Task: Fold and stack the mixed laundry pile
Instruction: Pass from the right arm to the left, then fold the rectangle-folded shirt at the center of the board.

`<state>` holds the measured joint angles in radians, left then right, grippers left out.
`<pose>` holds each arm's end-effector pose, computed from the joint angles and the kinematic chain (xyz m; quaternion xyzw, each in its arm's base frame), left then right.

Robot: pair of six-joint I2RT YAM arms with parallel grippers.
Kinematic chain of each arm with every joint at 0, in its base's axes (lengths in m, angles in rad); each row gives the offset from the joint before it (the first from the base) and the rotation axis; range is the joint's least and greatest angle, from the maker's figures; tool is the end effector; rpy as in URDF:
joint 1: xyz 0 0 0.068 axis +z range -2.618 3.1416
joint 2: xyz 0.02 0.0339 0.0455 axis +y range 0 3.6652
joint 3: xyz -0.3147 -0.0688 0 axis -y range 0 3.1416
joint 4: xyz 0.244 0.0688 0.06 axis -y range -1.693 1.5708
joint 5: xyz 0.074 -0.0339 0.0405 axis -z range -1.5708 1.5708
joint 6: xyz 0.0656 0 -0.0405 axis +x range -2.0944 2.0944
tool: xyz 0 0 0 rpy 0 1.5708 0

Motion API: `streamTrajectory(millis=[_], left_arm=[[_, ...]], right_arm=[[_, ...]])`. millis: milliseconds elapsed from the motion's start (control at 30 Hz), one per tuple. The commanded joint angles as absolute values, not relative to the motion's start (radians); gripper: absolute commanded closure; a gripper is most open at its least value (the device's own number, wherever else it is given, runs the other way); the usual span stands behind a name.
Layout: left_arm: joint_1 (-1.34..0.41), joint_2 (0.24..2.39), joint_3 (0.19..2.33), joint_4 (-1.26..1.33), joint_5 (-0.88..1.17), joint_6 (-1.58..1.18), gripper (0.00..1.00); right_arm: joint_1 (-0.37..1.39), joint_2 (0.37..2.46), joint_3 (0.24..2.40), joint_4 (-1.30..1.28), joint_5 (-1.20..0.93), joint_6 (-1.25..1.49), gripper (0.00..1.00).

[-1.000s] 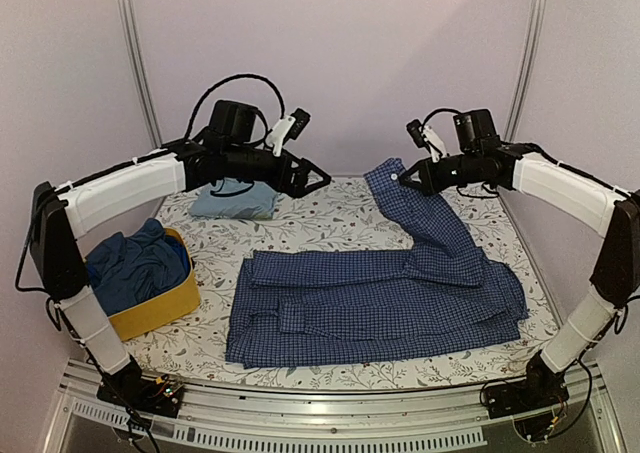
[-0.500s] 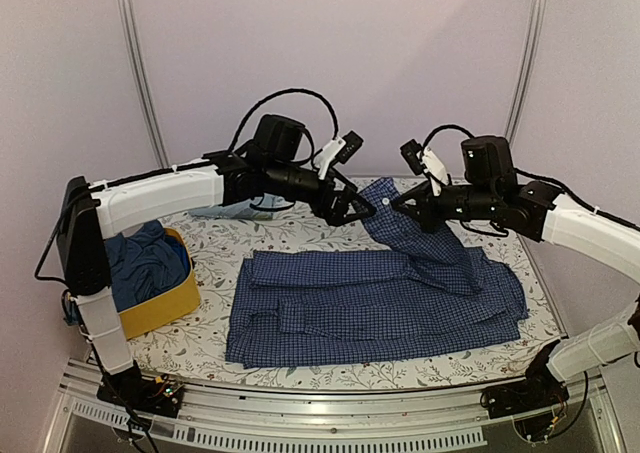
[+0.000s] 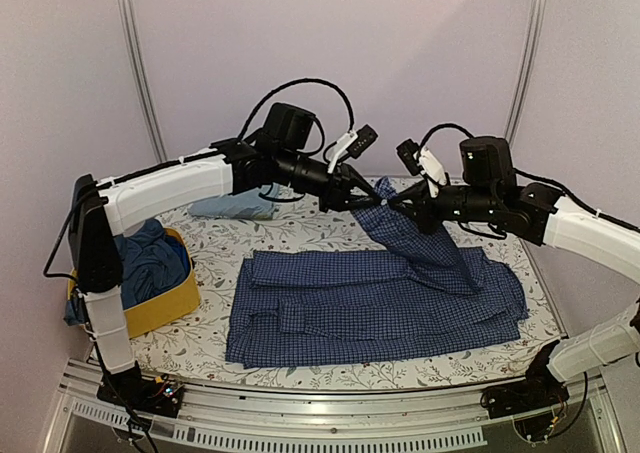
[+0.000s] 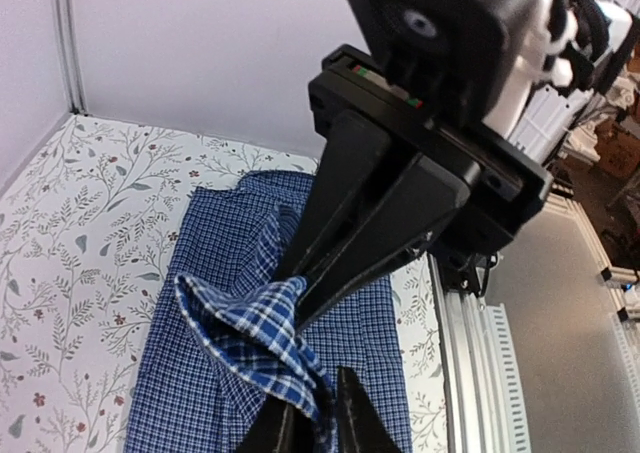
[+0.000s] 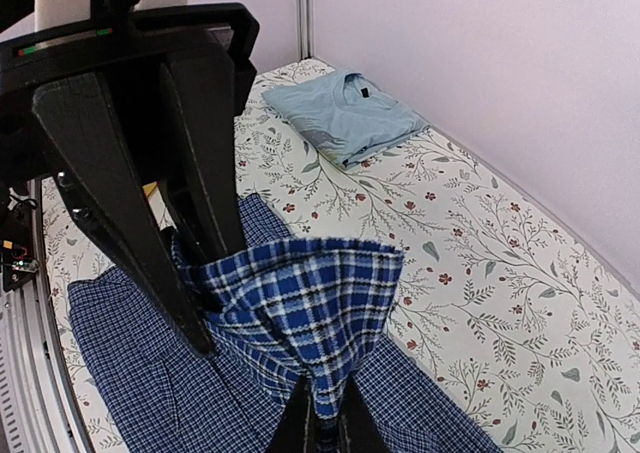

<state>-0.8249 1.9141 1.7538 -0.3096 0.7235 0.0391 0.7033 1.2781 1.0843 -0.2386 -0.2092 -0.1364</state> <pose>0.2980 -0.3866 0.3744 0.5019 0.6464 -0.4660 0.3365 0.2243 0.2081 0.3688 -0.3929 0.7420 0.2343 0.4900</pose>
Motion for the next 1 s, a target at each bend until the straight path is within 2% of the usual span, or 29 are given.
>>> streamTrajectory(millis=[0,33,67,167,233,333,500,600,667,800,967], left_arm=[[-0.846,1.941,1.827,-0.423,0.754,0.076,0.97],[-0.851,1.941,1.834,-0.433,0.75,0.078,1.0],[-0.86,1.933,1.835,-0.434,0.738,0.081,1.0],[-0.899,1.884,1.818,-0.441,0.664,0.103,1.0],[-0.939,1.846,1.809,-0.474,0.598,0.147,1.0],[-1.005,1.804,1.796,-0.521,0.531,0.173,1.0],[-1.148,1.766,1.761,-0.622,0.415,0.225,1.0],[-1.222,1.766,1.745,-0.686,0.364,0.252,1.0],[-1.244,1.766,1.728,-0.683,0.359,0.248,1.0],[-1.248,1.781,1.715,-0.657,0.406,0.23,1.0],[-1.227,1.803,1.667,-0.563,0.376,0.172,1.0]], right_arm=[[0.714,1.218,1.064,-0.21,-0.171,-0.143,0.93],[0.714,1.209,1.06,-0.21,-0.17,-0.143,0.92],[0.714,1.203,1.058,-0.213,-0.171,-0.14,0.86],[0.715,1.173,1.065,-0.273,-0.154,-0.11,0.5],[0.715,1.125,1.066,-0.322,-0.127,-0.078,0.3],[0.714,1.024,1.071,-0.389,-0.124,-0.045,0.12],[0.713,0.899,1.105,-0.498,-0.064,-0.006,0.1],[0.712,0.818,1.073,-0.499,0.037,0.036,0.02],[0.709,0.807,1.047,-0.504,0.066,0.047,0.01],[0.704,0.864,0.984,-0.486,0.043,0.089,0.01],[0.675,1.003,0.935,-0.415,-0.092,0.131,0.05]])
